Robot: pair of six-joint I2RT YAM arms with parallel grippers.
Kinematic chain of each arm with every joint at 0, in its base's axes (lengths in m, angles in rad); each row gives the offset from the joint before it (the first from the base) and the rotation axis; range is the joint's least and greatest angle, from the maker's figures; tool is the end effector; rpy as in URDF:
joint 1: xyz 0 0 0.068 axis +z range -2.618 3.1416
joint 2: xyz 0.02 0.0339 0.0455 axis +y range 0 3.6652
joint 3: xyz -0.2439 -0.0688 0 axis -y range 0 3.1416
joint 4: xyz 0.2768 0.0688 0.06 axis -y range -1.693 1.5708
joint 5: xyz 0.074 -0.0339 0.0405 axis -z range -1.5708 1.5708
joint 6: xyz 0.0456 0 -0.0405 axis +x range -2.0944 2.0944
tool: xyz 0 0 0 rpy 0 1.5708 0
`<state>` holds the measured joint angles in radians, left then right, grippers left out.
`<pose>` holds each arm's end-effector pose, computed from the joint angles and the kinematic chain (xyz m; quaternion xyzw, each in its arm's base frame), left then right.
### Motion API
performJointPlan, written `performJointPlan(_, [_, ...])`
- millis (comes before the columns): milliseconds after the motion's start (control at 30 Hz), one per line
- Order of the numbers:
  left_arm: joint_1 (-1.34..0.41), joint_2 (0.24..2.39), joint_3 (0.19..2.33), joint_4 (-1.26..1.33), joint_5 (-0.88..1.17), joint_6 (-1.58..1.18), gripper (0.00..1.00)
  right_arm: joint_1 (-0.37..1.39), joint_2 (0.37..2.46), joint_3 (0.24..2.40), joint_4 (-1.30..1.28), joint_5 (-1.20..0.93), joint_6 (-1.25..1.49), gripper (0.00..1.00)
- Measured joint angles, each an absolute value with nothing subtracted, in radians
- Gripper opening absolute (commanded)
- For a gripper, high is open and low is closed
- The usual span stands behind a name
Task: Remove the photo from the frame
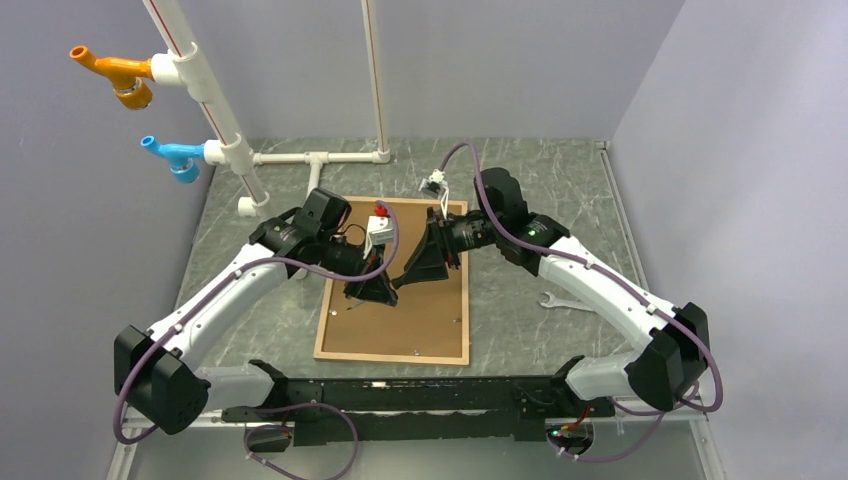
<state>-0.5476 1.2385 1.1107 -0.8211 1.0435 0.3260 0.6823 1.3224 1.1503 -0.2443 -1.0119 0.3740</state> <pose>0.2178 -0.1790 0.2895 0.4873 0.6834 -0.5009 0.2112 0.2339 0.2399 0.3219 -0.3739 0.6837 0.5913 0.2076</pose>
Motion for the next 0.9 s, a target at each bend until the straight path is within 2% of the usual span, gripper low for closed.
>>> performJointPlan(200, [-0.548, 1.216, 1.058, -0.787, 1.058, 0.324, 0.00, 0.702, 1.322, 1.150, -0.270, -1.012, 0.337, 0.61])
performJointPlan(367, [-0.549, 1.186, 1.032, -0.766, 1.058, 0.315, 0.00, 0.732, 1.338, 1.151, -0.302, -1.007, 0.303, 0.51])
performJointPlan(400, [-0.549, 1.181, 1.029, -0.760, 1.058, 0.312, 0.00, 0.738, 1.348, 1.151, -0.309, -1.004, 0.299, 0.48])
performJointPlan(467, [-0.548, 1.169, 1.011, -0.756, 1.056, 0.303, 0.00, 0.744, 1.362, 1.151, -0.317, -1.002, 0.295, 0.34])
performJointPlan(567, [-0.549, 1.156, 0.994, -0.749, 1.055, 0.289, 0.00, 0.747, 1.371, 1.151, -0.325, -0.983, 0.283, 0.00])
performJointPlan(667, [-0.548, 1.147, 0.982, -0.736, 1.041, 0.270, 0.01, 0.751, 1.370, 1.151, -0.336, -0.949, 0.287, 0.00])
performJointPlan(700, [-0.548, 1.144, 0.979, -0.733, 1.038, 0.268, 0.07, 0.752, 1.369, 1.151, -0.335, -0.941, 0.290, 0.00])
performJointPlan(800, [-0.549, 1.124, 0.976, -0.710, 0.982, 0.265, 0.43, 0.755, 1.355, 1.148, -0.334, -0.876, 0.316, 0.00])
performJointPlan(900, [-0.544, 1.090, 0.971, -0.667, 0.880, 0.229, 0.57, 0.768, 1.314, 1.139, -0.357, -0.719, 0.353, 0.00])
